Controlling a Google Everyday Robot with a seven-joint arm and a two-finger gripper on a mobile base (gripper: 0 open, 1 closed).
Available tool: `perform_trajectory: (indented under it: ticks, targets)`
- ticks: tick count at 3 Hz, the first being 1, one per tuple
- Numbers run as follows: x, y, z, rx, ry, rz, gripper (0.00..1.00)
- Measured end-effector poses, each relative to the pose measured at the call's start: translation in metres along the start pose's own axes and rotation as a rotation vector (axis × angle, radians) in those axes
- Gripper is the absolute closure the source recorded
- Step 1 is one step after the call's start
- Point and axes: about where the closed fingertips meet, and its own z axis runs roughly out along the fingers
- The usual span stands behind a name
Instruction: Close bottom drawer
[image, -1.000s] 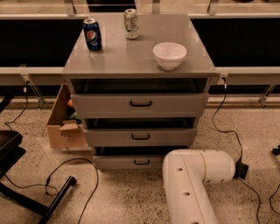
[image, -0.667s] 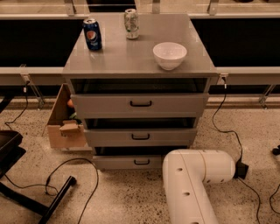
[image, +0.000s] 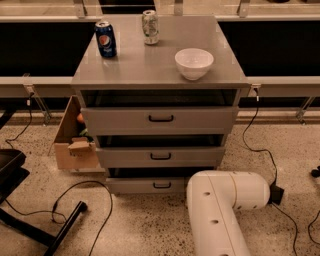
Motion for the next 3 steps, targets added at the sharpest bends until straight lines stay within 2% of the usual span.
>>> perform_trajectory:
  ticks: [1,2,3]
  targets:
    - [0.005,-0.017,0.004,0.028,-0.030,-0.001,0.65]
    - [0.019,-0.053,0.015,0.092,-0.091,0.005,0.88]
    - [0.017,-0.049,0.014,0.092,-0.092,0.006,1.00]
